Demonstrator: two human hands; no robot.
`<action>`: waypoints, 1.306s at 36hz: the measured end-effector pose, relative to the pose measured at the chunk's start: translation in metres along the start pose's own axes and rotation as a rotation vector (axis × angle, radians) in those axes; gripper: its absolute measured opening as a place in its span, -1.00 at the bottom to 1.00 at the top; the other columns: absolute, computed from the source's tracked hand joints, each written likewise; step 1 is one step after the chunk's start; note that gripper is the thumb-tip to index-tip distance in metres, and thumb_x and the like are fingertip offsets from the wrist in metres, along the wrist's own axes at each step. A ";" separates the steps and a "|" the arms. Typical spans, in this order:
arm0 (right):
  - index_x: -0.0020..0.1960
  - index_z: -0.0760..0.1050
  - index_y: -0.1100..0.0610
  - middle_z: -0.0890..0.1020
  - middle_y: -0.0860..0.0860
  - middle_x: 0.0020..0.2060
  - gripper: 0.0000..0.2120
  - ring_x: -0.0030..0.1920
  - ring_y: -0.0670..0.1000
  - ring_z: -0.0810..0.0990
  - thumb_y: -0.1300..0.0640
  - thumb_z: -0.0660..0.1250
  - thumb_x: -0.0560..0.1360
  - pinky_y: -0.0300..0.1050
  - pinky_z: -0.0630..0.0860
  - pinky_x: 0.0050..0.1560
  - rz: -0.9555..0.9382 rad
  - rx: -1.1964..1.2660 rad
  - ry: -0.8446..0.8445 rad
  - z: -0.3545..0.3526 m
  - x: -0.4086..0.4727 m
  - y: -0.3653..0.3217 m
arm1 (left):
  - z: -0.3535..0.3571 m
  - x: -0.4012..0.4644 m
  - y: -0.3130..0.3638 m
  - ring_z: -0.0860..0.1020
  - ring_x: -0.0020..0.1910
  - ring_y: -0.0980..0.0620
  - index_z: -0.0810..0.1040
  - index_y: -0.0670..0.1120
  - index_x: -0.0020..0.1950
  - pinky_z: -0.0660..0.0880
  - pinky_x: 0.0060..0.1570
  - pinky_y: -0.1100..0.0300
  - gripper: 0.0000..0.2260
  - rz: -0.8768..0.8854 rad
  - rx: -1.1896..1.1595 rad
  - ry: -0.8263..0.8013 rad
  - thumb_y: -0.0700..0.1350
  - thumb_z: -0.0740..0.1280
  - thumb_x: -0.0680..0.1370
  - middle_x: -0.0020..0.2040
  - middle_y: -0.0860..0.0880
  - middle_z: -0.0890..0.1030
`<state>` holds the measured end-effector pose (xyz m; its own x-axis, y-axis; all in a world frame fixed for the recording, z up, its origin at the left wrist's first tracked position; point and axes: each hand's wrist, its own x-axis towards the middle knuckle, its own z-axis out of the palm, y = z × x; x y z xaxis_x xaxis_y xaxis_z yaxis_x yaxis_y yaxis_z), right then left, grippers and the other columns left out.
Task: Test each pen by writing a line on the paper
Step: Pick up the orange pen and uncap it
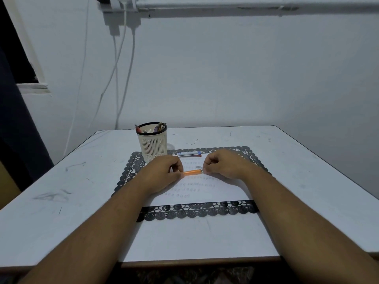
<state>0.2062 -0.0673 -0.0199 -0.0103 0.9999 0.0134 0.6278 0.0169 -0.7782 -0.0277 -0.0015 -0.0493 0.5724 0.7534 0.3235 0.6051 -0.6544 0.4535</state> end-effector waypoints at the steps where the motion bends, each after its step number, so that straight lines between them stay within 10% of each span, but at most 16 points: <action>1: -0.05 0.71 0.23 0.67 -0.04 -0.26 -0.95 -0.39 -0.35 0.56 0.27 0.46 0.56 -0.49 0.39 -0.39 -0.008 -0.012 0.002 0.000 0.000 -0.001 | 0.000 0.000 0.000 0.48 -0.19 0.34 0.64 0.01 -0.09 0.37 -0.25 0.45 -0.94 0.002 0.004 -0.005 -0.14 0.45 0.55 -0.16 0.12 0.59; 39: -0.11 0.71 0.20 0.64 -0.12 -0.36 -0.95 -0.42 -0.30 0.53 0.23 0.52 0.52 -0.45 0.38 -0.38 -0.070 -0.074 0.051 0.013 0.026 0.017 | -0.002 -0.002 -0.004 0.51 -0.16 0.30 0.70 0.02 -0.09 0.38 -0.25 0.43 -0.94 0.012 -0.020 -0.040 -0.14 0.49 0.52 -0.14 0.12 0.61; 47: -0.18 0.71 0.15 0.72 0.06 -0.27 -0.92 -0.23 -0.06 0.64 0.24 0.55 0.49 -0.07 0.60 -0.13 -0.051 0.006 0.037 0.019 0.032 0.023 | 0.001 0.000 -0.001 0.51 -0.16 0.27 0.70 0.02 -0.03 0.37 -0.23 0.41 -0.96 0.054 -0.019 -0.055 -0.11 0.50 0.54 -0.16 0.13 0.61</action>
<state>0.2060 -0.0351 -0.0495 -0.0135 0.9970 0.0759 0.6224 0.0678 -0.7798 -0.0284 -0.0008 -0.0507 0.6342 0.7118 0.3018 0.5622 -0.6926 0.4520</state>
